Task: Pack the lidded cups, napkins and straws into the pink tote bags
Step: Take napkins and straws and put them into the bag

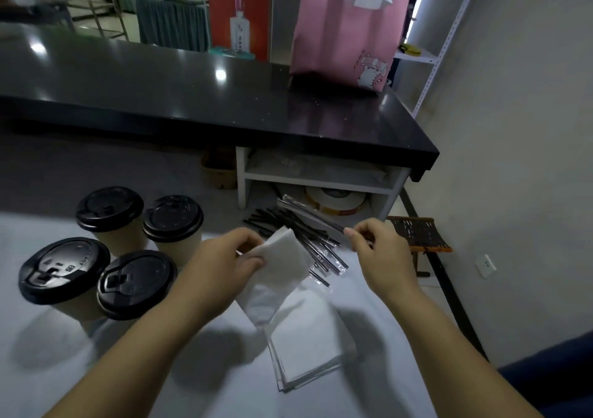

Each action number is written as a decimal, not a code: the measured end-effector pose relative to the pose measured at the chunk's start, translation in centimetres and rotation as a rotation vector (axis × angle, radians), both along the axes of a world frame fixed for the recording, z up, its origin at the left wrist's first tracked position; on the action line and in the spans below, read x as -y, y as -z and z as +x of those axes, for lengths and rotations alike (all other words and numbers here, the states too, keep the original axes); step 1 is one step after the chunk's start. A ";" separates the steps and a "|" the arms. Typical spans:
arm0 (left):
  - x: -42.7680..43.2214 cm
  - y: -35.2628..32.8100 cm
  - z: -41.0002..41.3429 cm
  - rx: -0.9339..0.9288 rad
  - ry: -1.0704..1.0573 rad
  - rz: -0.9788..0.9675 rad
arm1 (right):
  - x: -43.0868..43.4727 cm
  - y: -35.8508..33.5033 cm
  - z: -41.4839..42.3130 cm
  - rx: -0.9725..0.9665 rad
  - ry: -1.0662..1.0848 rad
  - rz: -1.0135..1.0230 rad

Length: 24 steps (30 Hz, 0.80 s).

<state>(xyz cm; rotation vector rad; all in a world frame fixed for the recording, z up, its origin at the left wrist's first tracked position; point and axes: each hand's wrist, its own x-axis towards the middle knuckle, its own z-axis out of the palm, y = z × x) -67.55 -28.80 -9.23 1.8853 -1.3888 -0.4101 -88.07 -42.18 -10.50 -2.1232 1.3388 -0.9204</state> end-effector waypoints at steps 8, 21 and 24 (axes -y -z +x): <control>-6.0 -7.1 6.1 0.207 -0.089 -0.209 | -4.5 -3.9 7.4 0.121 -0.249 -0.151; -25.7 -10.9 23.7 0.451 -0.292 -0.264 | -19.8 -9.2 24.8 0.257 -0.430 -0.289; -29.7 -11.1 27.3 0.444 -0.326 -0.264 | -23.4 -9.7 29.0 0.268 -0.458 -0.288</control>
